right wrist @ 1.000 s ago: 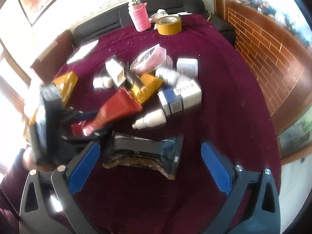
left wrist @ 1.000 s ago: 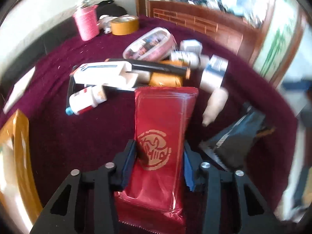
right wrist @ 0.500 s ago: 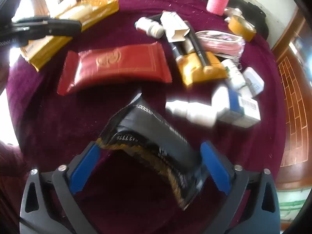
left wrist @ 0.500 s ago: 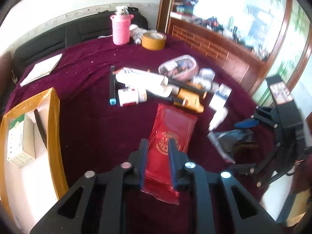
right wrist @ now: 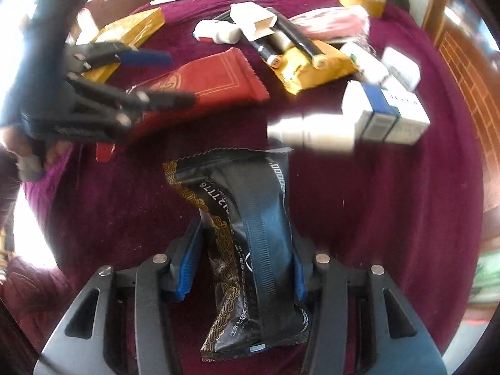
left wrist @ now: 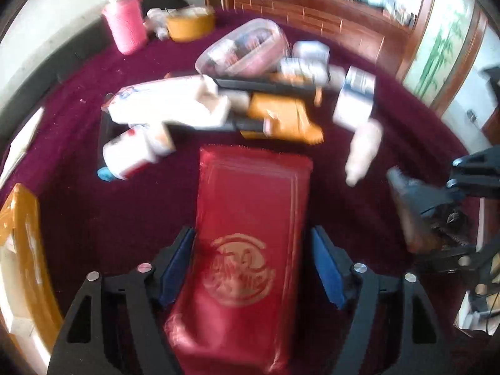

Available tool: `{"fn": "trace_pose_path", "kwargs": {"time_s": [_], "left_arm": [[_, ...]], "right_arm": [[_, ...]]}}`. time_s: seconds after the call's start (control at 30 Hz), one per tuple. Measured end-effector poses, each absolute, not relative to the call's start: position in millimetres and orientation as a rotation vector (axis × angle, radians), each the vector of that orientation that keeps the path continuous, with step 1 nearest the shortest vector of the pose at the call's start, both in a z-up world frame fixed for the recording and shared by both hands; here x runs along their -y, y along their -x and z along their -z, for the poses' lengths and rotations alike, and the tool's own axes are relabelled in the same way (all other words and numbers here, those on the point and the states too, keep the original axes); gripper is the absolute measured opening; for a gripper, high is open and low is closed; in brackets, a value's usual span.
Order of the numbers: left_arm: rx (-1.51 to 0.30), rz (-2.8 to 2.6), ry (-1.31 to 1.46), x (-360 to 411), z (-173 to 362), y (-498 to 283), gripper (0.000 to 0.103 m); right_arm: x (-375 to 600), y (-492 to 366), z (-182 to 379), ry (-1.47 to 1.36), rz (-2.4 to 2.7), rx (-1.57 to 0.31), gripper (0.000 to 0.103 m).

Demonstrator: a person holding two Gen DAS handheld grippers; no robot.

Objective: Organize objects
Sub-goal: 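Grasp the red foil packet with the left gripper while the right gripper grasps the black snack bag, then carry both packets to the tray and release them inside with both grippers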

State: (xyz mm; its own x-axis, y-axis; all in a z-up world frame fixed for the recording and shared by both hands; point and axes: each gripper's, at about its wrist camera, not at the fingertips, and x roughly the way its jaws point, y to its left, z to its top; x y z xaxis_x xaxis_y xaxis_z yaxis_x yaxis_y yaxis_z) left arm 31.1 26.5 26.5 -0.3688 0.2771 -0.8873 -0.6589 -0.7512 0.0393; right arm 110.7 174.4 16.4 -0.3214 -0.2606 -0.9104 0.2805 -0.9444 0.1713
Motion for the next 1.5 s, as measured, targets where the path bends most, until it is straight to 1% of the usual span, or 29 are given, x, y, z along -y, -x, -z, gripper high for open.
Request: {"fn": "trace_pose_path", "kwargs": {"time_s": [0.07, 0.1, 0.13, 0.17, 0.27, 0.33, 0.5, 0.53, 0.63, 0.77, 0.9, 1.07, 1.23, 1.5], "left_arm": [[-0.531, -2.207, 1.201, -32, -26, -34, 0.081], [-0.498, -2.22, 1.21, -31, -25, -33, 0.081], [-0.423, -2.226, 1.247, -27, -24, -29, 0.076], [-0.418, -2.246, 1.246, -25, -26, -29, 0.066], [-0.356, -2.255, 1.267, -14, -32, -31, 0.048], [-0.277, -2.254, 1.265, -1, -39, -34, 0.044], [-0.138, -2.311, 1.196, 30, -59, -51, 0.041], [-0.087, -2.33, 1.164, 42, -68, -55, 0.041], [0.046, -2.371, 1.085, 76, -91, -71, 0.041], [0.182, -2.446, 0.996, 131, -121, -85, 0.042], [0.255, -2.558, 0.935, 194, -151, -96, 0.042], [0.288, -2.701, 0.893, 262, -173, -106, 0.042], [0.274, -2.814, 0.951, 319, -170, -95, 0.042], [0.292, -2.816, 1.174, 360, -114, -33, 0.042]], "right_arm": [[-183, -110, -16, -1.591, 2.321, 0.024, 0.047], [-186, -111, -17, -1.591, 2.325, 0.041, 0.047], [-187, -113, -19, -1.589, 2.334, 0.052, 0.047], [-190, -115, -20, -1.587, 2.345, 0.065, 0.047], [-197, -119, -26, -1.564, 2.357, 0.114, 0.046], [-201, -122, -31, -1.545, 2.356, 0.154, 0.046], [-205, -126, -43, -1.494, 2.347, 0.201, 0.046], [-203, -127, -46, -1.483, 2.345, 0.203, 0.046], [-174, -122, -57, -1.456, 2.338, 0.198, 0.046], [-141, -111, -81, -1.388, 2.317, 0.163, 0.046], [-98, -97, -104, -1.298, 2.26, 0.141, 0.046], [-42, -70, -118, -1.23, 2.168, 0.136, 0.047], [7, -40, -119, -1.241, 2.068, 0.184, 0.047], [71, 17, -92, -1.334, 2.013, 0.262, 0.047]]}}
